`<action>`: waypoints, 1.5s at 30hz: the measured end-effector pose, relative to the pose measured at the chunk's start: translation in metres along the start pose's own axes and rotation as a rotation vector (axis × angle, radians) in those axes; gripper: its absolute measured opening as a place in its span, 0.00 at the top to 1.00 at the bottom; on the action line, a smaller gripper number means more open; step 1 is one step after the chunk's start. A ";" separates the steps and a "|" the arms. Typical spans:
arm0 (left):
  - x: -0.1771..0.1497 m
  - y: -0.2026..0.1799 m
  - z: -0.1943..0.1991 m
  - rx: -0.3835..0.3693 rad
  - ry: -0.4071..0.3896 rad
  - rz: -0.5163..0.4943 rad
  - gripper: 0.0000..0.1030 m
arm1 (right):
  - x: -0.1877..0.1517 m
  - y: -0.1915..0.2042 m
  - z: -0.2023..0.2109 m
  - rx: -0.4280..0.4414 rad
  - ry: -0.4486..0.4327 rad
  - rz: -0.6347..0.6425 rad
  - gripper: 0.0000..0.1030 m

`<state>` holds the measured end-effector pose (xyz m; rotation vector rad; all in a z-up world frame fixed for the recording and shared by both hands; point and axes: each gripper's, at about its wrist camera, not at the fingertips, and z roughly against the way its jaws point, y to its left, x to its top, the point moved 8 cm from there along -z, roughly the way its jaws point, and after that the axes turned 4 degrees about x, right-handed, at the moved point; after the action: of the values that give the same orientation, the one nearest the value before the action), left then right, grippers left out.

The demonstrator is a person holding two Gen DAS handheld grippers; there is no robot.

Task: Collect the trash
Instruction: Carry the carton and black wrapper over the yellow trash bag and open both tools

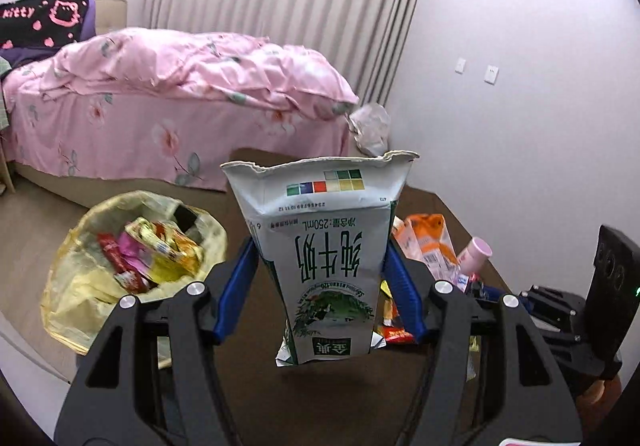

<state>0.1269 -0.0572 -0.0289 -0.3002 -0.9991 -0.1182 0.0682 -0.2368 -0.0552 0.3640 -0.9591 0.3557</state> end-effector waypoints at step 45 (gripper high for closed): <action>-0.054 0.240 -0.066 0.453 0.090 0.413 0.42 | 0.094 0.110 -0.288 0.343 0.241 0.082 0.78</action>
<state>0.2076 0.1492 -0.1546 -0.0794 -0.8299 0.4612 0.2762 0.0019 -0.1116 0.5809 -0.6766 0.6284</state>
